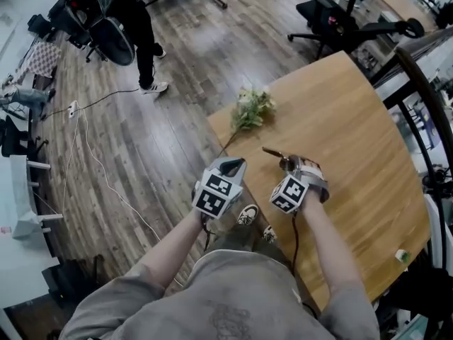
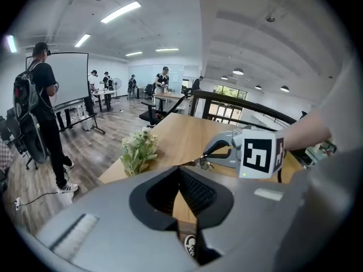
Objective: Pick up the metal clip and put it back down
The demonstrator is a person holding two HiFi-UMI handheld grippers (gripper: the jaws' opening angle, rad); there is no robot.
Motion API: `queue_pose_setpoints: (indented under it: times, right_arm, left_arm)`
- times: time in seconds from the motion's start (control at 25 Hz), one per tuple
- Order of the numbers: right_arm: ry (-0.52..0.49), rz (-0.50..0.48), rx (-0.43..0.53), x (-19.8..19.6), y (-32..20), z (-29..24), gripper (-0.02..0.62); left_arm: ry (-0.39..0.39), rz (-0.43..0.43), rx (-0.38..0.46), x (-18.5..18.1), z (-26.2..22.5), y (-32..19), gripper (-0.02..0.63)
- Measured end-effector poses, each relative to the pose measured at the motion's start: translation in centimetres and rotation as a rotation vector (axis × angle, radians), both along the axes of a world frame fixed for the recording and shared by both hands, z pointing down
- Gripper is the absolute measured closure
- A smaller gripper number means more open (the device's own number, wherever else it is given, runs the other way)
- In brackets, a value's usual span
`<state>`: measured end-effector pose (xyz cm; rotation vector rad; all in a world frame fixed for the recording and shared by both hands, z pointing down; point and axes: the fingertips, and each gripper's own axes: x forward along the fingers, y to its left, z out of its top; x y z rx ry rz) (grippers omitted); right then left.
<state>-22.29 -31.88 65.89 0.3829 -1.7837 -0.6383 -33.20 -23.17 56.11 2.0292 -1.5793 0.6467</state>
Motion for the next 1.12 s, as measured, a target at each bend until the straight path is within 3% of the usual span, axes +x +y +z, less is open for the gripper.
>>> queue_pose_setpoints:
  times: [0.36,0.64,0.76,0.92,1.0,1.12]
  right_arm:
    - [0.096,-0.040,0.105,-1.0,-0.5,3.0,0.572]
    - [0.011,0.023,-0.056,-1.0,0.6,4.5,0.557]
    - [-0.085,0.067,-0.187,-1.2,1.5,3.7,0.513]
    - [-0.310,0.185,-0.408,-1.6,2.4,0.7,0.486]
    - [-0.411,0.233,-0.463,-1.5,2.3,-1.5,0.486]
    - [-0.542,0.264,-0.472,-1.1,1.7,-5.7,0.488]
  left_arm:
    - [0.016,-0.035,-0.020,-0.4,0.5,0.6,0.606]
    - [0.003,-0.046,-0.025,-1.0,1.0,1.4,0.606]
    - [0.008,-0.053,-0.010,-1.2,0.8,1.2,0.606]
    - [0.011,-0.047,0.001,-0.9,-0.2,1.0,0.606]
    - [0.010,-0.045,0.021,-0.9,-1.0,0.7,0.606]
    - [0.019,-0.052,0.056,-1.0,-2.8,0.2,0.606]
